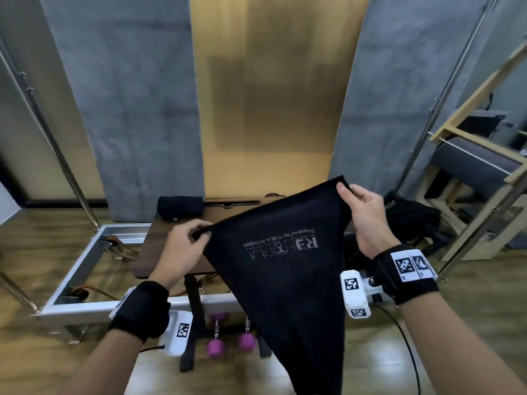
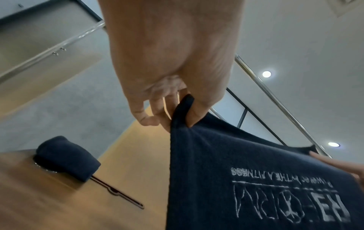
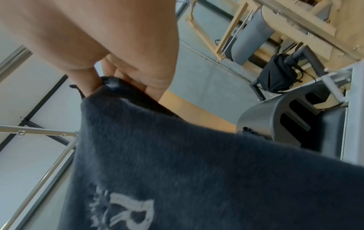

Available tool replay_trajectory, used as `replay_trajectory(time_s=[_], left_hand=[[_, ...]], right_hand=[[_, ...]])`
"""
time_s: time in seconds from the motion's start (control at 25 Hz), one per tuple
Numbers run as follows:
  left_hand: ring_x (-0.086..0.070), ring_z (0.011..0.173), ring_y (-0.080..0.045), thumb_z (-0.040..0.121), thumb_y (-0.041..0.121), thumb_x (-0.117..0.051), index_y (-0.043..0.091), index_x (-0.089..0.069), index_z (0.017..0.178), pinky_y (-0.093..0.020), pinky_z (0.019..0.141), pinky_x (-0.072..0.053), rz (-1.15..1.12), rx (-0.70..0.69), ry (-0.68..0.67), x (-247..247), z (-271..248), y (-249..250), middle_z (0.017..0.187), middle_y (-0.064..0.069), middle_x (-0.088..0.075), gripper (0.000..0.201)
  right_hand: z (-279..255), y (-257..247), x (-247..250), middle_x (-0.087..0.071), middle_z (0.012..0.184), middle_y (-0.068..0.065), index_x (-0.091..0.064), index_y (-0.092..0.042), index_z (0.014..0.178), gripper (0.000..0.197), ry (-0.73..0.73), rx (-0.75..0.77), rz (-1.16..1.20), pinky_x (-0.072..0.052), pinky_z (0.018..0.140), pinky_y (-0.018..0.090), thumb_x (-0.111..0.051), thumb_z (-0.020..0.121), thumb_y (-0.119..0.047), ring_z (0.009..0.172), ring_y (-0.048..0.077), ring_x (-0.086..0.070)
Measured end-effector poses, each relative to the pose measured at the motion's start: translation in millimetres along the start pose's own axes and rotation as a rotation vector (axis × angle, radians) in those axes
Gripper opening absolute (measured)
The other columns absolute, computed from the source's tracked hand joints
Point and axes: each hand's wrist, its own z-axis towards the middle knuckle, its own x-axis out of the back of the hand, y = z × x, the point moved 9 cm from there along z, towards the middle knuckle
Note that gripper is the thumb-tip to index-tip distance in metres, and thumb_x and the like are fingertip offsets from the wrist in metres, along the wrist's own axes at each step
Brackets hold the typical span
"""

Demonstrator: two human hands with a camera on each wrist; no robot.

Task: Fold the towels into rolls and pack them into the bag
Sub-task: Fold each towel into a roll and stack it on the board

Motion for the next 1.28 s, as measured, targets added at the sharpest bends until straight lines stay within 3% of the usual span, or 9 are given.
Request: replay_trajectory(time_s=[0.2, 0.32, 0.56, 0.64, 0.72, 0.84, 0.96, 1.08, 1.28], left_hand=[[-0.075, 0.095, -0.003, 0.093, 0.005, -0.078, 0.025, -0.08, 0.097, -0.012, 0.083, -0.054, -0.165, -0.055, 0.188, 36.3, 2.3, 6.8, 0.098, 0.01, -0.081, 0.02], [-0.074, 0.087, 0.001, 0.091, 0.008, -0.081, 0.026, -0.079, 0.091, -0.01, 0.079, -0.053, -0.229, -0.034, 0.276, 47.6, 5.9, 1.5, 0.09, 0.013, -0.081, 0.018], [-0.057, 0.07, 0.001, 0.091, 0.024, -0.083, 0.03, -0.075, 0.079, -0.014, 0.071, -0.047, -0.191, -0.05, 0.39, 58.9, 35.9, -18.3, 0.078, 0.006, -0.064, 0.017], [-0.058, 0.059, -0.006, 0.095, 0.035, -0.079, 0.026, -0.075, 0.083, -0.018, 0.058, -0.048, -0.224, 0.015, 0.377, 51.6, 56.4, -34.2, 0.068, 0.003, -0.068, 0.015], [-0.061, 0.047, -0.018, 0.102, 0.041, -0.069, 0.024, -0.068, 0.094, -0.023, 0.043, -0.044, -0.324, 0.14, 0.295, 32.5, 83.2, -55.8, 0.07, -0.007, -0.075, 0.019], [-0.079, 0.069, -0.033, 0.11, 0.039, -0.055, 0.018, -0.055, 0.106, -0.027, 0.042, -0.052, -0.474, 0.288, 0.218, 0.6, 121.9, -82.8, 0.092, -0.017, -0.081, 0.021], [-0.08, 0.091, -0.035, 0.112, 0.029, -0.053, 0.013, -0.052, 0.108, -0.038, 0.052, -0.063, -0.586, 0.358, 0.256, -26.6, 165.3, -113.2, 0.099, -0.023, -0.079, 0.016], [-0.08, 0.093, -0.034, 0.112, 0.021, -0.051, 0.009, -0.052, 0.11, -0.044, 0.062, -0.067, -0.58, 0.467, 0.325, -48.9, 207.2, -158.2, 0.101, -0.03, -0.075, 0.013], [-0.08, 0.087, -0.036, 0.113, 0.015, -0.049, 0.008, -0.052, 0.104, -0.035, 0.062, -0.066, -0.531, 0.637, 0.408, -78.3, 259.3, -228.5, 0.101, -0.034, -0.073, 0.012]], right_hand=[[-4.5, 17.4, 22.7, -0.08, 0.102, 0.013, -0.081, -0.013, 0.102, 0.019, 0.029, 0.001, -0.095, -0.063, 0.085, 0.041, -0.076, 0.096, -0.03, 0.1, 0.033, -0.077], [-1.7, 32.1, 25.0, -0.081, 0.097, 0.009, -0.082, -0.019, 0.098, 0.011, 0.056, 0.004, -0.151, -0.064, 0.076, 0.036, -0.076, 0.095, -0.028, 0.096, 0.031, -0.078], [33.6, 67.9, 13.3, -0.079, 0.094, 0.013, -0.08, -0.013, 0.093, 0.02, 0.083, -0.031, -0.211, -0.064, 0.081, 0.044, -0.077, 0.094, -0.033, 0.092, 0.033, -0.077], [55.3, 82.7, 8.5, -0.072, 0.072, 0.009, -0.082, -0.017, 0.088, 0.018, 0.127, -0.04, -0.237, -0.059, 0.066, 0.035, -0.08, 0.092, -0.034, 0.068, 0.018, -0.069], [80.1, 105.5, 0.3, -0.05, 0.052, 0.005, -0.082, -0.016, 0.084, 0.018, 0.15, -0.075, -0.205, -0.04, 0.046, 0.028, -0.081, 0.091, -0.033, 0.046, 0.015, -0.044], [116.3, 148.0, -16.4, -0.061, 0.055, 0.013, -0.074, -0.011, 0.087, 0.022, 0.133, -0.202, -0.079, -0.044, 0.044, 0.03, -0.078, 0.094, -0.032, 0.044, 0.026, -0.056], [159.1, 196.6, -34.0, -0.078, 0.09, 0.025, -0.063, -0.011, 0.107, 0.023, 0.129, -0.356, 0.062, -0.065, 0.06, 0.035, -0.073, 0.098, -0.03, 0.079, 0.04, -0.079], [206.0, 247.8, -44.6, -0.077, 0.094, 0.028, -0.061, -0.007, 0.115, 0.026, 0.171, -0.463, 0.108, -0.067, 0.068, 0.037, -0.072, 0.099, -0.025, 0.086, 0.044, -0.078], [271.6, 314.2, -56.9, -0.077, 0.089, 0.028, -0.064, -0.008, 0.108, 0.018, 0.213, -0.588, 0.067, -0.067, 0.068, 0.037, -0.072, 0.099, -0.022, 0.084, 0.043, -0.078]])
